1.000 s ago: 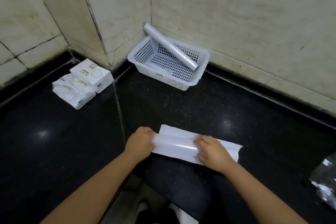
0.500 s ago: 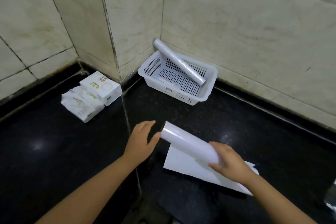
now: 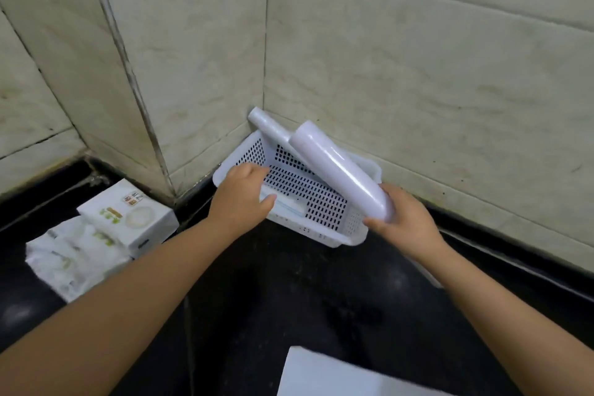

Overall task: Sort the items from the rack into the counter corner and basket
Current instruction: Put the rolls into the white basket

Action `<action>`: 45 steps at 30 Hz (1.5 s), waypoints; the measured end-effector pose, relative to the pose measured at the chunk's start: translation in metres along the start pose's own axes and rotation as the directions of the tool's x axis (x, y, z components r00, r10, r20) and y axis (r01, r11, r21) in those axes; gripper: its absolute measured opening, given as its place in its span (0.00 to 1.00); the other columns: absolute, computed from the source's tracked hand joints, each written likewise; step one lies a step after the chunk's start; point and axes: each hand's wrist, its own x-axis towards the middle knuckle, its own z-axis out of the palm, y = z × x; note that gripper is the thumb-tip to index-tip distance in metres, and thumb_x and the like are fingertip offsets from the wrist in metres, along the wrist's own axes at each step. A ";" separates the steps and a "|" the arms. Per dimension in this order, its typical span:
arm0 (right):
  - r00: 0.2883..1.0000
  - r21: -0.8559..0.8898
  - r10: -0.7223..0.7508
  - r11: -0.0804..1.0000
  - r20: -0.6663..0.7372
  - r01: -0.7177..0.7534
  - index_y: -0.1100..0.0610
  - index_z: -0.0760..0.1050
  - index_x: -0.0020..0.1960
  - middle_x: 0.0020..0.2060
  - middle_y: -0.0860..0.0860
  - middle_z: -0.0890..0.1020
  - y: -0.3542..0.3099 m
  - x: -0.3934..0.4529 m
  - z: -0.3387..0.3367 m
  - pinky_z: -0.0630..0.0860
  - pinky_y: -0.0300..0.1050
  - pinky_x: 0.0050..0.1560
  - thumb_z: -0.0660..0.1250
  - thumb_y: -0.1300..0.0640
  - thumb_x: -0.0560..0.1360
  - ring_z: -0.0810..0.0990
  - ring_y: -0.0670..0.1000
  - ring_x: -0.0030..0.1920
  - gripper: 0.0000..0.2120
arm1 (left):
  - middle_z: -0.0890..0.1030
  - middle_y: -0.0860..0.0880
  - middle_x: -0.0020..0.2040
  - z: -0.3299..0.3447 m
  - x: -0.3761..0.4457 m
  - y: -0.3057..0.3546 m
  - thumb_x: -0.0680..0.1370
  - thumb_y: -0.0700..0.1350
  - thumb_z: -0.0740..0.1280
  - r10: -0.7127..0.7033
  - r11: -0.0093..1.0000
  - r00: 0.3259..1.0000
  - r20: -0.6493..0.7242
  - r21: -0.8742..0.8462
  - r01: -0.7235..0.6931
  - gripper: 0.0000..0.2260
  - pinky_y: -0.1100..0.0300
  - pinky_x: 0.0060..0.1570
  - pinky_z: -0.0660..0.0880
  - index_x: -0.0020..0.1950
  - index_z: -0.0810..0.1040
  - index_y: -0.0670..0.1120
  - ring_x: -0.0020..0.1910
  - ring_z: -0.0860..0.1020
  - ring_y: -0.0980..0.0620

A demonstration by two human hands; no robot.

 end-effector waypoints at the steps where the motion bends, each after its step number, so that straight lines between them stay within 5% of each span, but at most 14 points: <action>1: 1.000 0.008 0.014 1.000 -0.005 -0.014 0.59 0.71 0.59 0.52 0.59 0.80 0.002 0.015 0.006 0.71 0.47 0.43 0.71 0.58 0.67 0.77 0.58 0.48 0.22 | 0.73 0.42 0.64 0.006 0.015 0.000 0.75 0.45 0.66 0.003 0.999 1.000 0.011 0.050 -0.003 0.21 0.53 0.62 0.67 0.66 0.71 0.39 0.64 0.68 0.44; 8: 0.999 0.029 0.036 0.999 -0.030 -0.035 0.58 0.69 0.60 0.51 0.56 0.79 0.032 0.093 0.044 0.67 0.43 0.35 0.69 0.54 0.69 0.72 0.52 0.42 0.22 | 0.71 0.45 0.66 0.052 0.093 -0.011 0.72 0.59 0.67 -0.027 0.949 0.985 0.172 0.315 -0.029 0.29 0.53 0.60 0.69 0.66 0.68 0.44 0.66 0.67 0.46; 14: 0.997 0.058 0.077 0.995 -0.020 -0.075 0.59 0.70 0.59 0.43 0.50 0.71 0.054 0.122 0.047 0.59 0.35 0.28 0.71 0.53 0.68 0.70 0.51 0.40 0.23 | 0.68 0.45 0.68 0.086 0.143 -0.017 0.77 0.44 0.61 0.062 0.815 0.984 0.166 0.560 -0.146 0.19 0.54 0.60 0.68 0.67 0.66 0.43 0.67 0.66 0.47; 18: 0.993 0.111 0.108 0.987 0.042 -0.112 0.60 0.70 0.60 0.46 0.53 0.73 0.052 0.139 0.043 0.61 0.38 0.28 0.71 0.53 0.68 0.70 0.51 0.41 0.24 | 0.60 0.43 0.75 0.096 0.162 -0.017 0.75 0.41 0.65 0.048 0.672 0.987 0.156 0.725 -0.148 0.29 0.47 0.68 0.63 0.73 0.56 0.44 0.74 0.57 0.44; 21: 0.993 0.103 0.083 0.990 0.079 -0.091 0.60 0.69 0.61 0.51 0.56 0.77 0.046 0.146 0.043 0.59 0.35 0.28 0.71 0.52 0.68 0.69 0.51 0.42 0.24 | 0.60 0.44 0.75 0.102 0.170 -0.023 0.77 0.40 0.62 0.060 0.654 0.989 0.132 0.744 -0.139 0.27 0.47 0.68 0.62 0.73 0.55 0.44 0.74 0.56 0.44; 24: 0.996 0.084 0.052 0.995 0.077 -0.058 0.60 0.69 0.61 0.54 0.57 0.78 0.039 0.148 0.045 0.61 0.37 0.28 0.70 0.52 0.69 0.69 0.51 0.42 0.25 | 0.73 0.42 0.65 0.101 0.173 -0.025 0.73 0.37 0.65 0.204 0.662 0.975 0.092 0.721 -0.206 0.20 0.48 0.62 0.67 0.64 0.68 0.42 0.67 0.69 0.44; 26: 0.997 0.082 0.042 0.995 0.068 -0.047 0.60 0.69 0.61 0.55 0.58 0.78 0.034 0.153 0.044 0.65 0.42 0.32 0.70 0.52 0.68 0.70 0.51 0.43 0.24 | 0.83 0.44 0.46 0.092 0.169 -0.025 0.62 0.37 0.76 0.342 0.593 0.935 0.093 0.751 -0.291 0.17 0.52 0.45 0.77 0.49 0.79 0.42 0.47 0.81 0.45; 28: 0.998 0.066 0.019 0.998 0.054 -0.022 0.60 0.69 0.60 0.55 0.58 0.78 0.026 0.161 0.040 0.66 0.43 0.39 0.70 0.52 0.69 0.70 0.51 0.43 0.24 | 0.83 0.46 0.35 0.082 0.163 -0.027 0.52 0.35 0.79 0.390 0.565 0.916 0.097 0.760 -0.321 0.18 0.57 0.29 0.76 0.39 0.81 0.43 0.34 0.82 0.46; 36: 0.986 0.142 -0.142 0.978 -0.083 0.153 0.62 0.68 0.62 0.57 0.60 0.77 -0.011 0.198 0.054 0.65 0.42 0.43 0.68 0.55 0.71 0.73 0.55 0.49 0.22 | 0.80 0.46 0.31 0.059 0.140 -0.032 0.53 0.33 0.77 0.432 0.523 0.898 0.089 0.786 -0.329 0.14 0.61 0.23 0.71 0.35 0.80 0.42 0.31 0.80 0.46; 39: 0.995 0.213 -0.095 0.972 -0.033 0.099 0.61 0.66 0.64 0.59 0.59 0.75 -0.013 0.201 0.078 0.67 0.43 0.44 0.68 0.58 0.72 0.74 0.56 0.54 0.22 | 0.81 0.49 0.34 0.059 0.133 -0.034 0.55 0.38 0.78 0.367 0.527 0.921 0.129 0.787 -0.320 0.15 0.62 0.25 0.71 0.39 0.81 0.44 0.34 0.80 0.49; 42: 0.995 0.082 -0.074 0.994 0.061 0.069 0.62 0.67 0.63 0.59 0.60 0.76 -0.010 0.206 0.093 0.67 0.44 0.44 0.66 0.57 0.73 0.75 0.58 0.55 0.21 | 0.80 0.49 0.48 0.065 0.134 -0.039 0.65 0.40 0.74 0.326 0.546 0.939 0.106 0.790 -0.279 0.18 0.58 0.35 0.73 0.53 0.78 0.44 0.48 0.79 0.48; 45: 0.978 -0.031 -0.104 0.993 0.181 0.111 0.62 0.67 0.63 0.59 0.61 0.76 -0.009 0.211 0.100 0.68 0.44 0.47 0.66 0.56 0.73 0.75 0.60 0.56 0.21 | 0.82 0.52 0.38 0.065 0.133 -0.033 0.51 0.43 0.80 0.318 0.512 0.936 0.150 0.804 -0.303 0.22 0.63 0.27 0.72 0.44 0.83 0.47 0.37 0.81 0.52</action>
